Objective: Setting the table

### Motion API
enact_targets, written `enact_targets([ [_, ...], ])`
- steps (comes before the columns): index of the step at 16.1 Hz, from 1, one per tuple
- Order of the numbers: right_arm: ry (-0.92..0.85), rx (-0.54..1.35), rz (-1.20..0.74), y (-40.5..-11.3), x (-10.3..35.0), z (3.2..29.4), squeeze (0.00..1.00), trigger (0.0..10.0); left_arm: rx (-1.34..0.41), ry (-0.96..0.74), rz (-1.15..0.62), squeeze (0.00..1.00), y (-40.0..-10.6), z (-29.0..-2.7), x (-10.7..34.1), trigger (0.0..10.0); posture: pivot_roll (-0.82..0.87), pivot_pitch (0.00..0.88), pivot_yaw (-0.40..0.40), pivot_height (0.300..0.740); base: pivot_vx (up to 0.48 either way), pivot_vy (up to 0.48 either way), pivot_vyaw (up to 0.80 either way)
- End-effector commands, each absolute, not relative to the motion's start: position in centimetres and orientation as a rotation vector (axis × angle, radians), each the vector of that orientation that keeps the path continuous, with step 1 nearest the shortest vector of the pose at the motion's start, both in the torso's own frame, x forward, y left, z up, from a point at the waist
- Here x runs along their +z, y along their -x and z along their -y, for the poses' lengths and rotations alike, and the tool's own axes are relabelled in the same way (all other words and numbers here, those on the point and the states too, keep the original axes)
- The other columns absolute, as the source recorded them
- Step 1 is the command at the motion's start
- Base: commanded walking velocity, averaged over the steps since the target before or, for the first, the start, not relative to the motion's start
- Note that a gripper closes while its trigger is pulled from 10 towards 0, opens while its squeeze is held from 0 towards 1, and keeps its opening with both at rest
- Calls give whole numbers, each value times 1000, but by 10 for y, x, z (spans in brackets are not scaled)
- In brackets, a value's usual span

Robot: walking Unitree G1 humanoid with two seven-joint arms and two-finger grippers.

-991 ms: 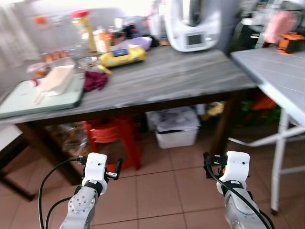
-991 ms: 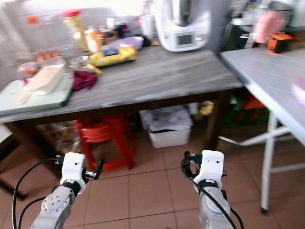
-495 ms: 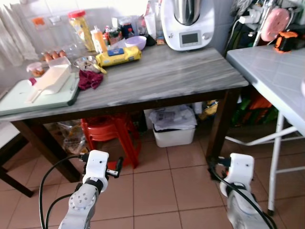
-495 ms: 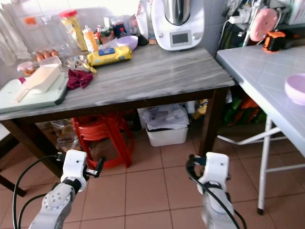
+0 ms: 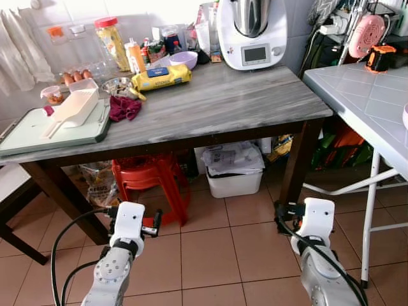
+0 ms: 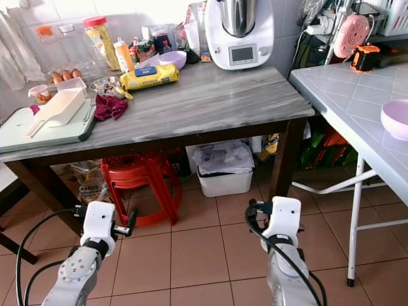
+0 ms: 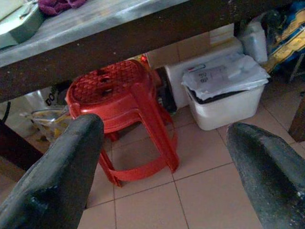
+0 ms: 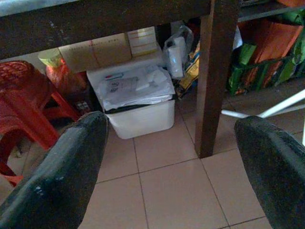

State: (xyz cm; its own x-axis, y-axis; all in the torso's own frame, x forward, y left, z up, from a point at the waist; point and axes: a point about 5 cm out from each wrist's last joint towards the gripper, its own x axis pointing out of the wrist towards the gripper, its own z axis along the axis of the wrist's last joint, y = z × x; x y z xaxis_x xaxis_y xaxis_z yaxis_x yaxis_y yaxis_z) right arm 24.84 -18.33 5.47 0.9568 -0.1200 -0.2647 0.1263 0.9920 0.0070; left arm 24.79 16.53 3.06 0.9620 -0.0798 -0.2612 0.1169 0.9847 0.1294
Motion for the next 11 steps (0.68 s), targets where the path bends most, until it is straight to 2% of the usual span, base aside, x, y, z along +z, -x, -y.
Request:
enact_targets([
  [1,-27,-111,-256,-248,57,181,0,10000,-73,-154,-246,0,-251,-171,34,10000,-68,0,110,740,0,0,0],
  [11,-30,-116,-261,-242,56,179,0,10000,-117,-155,-216,0,-258,-166,39,10000,-88,9,120,740,0,0,0],
])
